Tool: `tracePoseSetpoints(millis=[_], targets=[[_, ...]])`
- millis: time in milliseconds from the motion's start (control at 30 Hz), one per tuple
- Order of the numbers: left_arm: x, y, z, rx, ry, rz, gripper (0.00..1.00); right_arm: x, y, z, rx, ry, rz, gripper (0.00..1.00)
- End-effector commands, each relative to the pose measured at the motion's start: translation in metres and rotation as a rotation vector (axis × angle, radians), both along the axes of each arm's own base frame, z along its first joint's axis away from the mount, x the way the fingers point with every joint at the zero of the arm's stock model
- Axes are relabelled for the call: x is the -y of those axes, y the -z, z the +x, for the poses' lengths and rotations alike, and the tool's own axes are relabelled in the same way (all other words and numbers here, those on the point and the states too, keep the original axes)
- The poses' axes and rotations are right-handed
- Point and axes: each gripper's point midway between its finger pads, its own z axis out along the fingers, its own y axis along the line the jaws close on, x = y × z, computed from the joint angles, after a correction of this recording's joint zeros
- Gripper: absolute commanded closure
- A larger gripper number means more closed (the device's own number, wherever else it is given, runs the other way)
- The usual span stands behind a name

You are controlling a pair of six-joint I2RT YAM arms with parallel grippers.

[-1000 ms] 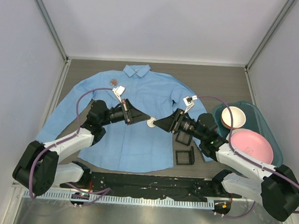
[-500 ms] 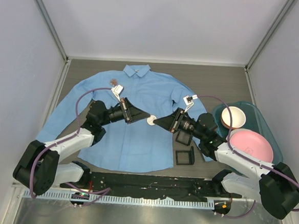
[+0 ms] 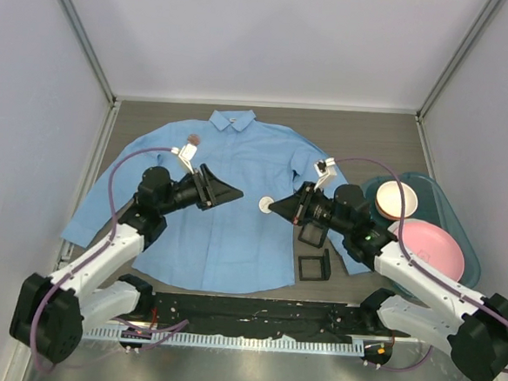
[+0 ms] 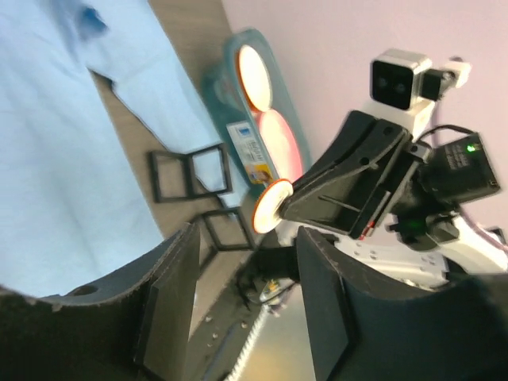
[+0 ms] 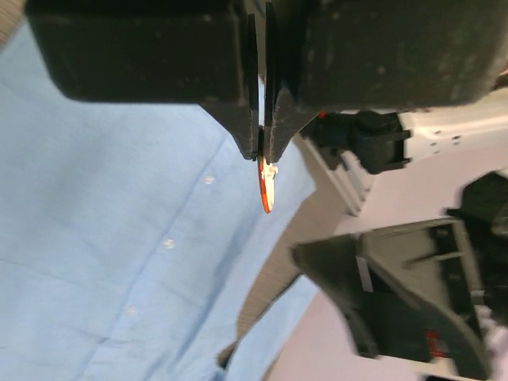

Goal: Remove the brooch from the garment

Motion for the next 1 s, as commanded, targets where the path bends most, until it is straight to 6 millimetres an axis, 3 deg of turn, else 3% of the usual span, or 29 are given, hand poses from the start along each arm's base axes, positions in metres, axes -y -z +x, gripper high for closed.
tracePoseSetpoints(millis=[0, 167, 267, 533, 800, 967], targets=[[-0.036, 0.009, 0.004, 0.082, -0.104, 0.29, 0.44, 0.043, 0.033, 0.008, -0.046, 0.117, -0.382, 0.99], [-0.061, 0.013, 0.0, 0.142, -0.155, 0.462, 0.43, 0.105, 0.059, 0.018, -0.144, 0.28, -0.778, 0.99], [-0.068, 0.018, -0.002, 0.155, -0.165, 0.5, 0.42, 0.118, 0.063, 0.016, -0.219, 0.282, -0.908, 0.99], [-0.06, 0.032, -0.005, 0.129, -0.124, 0.469, 0.42, 0.112, 0.067, 0.005, -0.228, 0.328, -1.184, 0.99], [-0.052, 0.037, -0.003, 0.13, -0.096, 0.439, 0.42, 0.114, 0.109, -0.002, -0.199, 0.356, -1.406, 0.99], [-0.051, 0.04, -0.005, 0.123, -0.079, 0.438, 0.42, 0.117, 0.121, 0.006, -0.175, 0.375, -1.465, 0.99]])
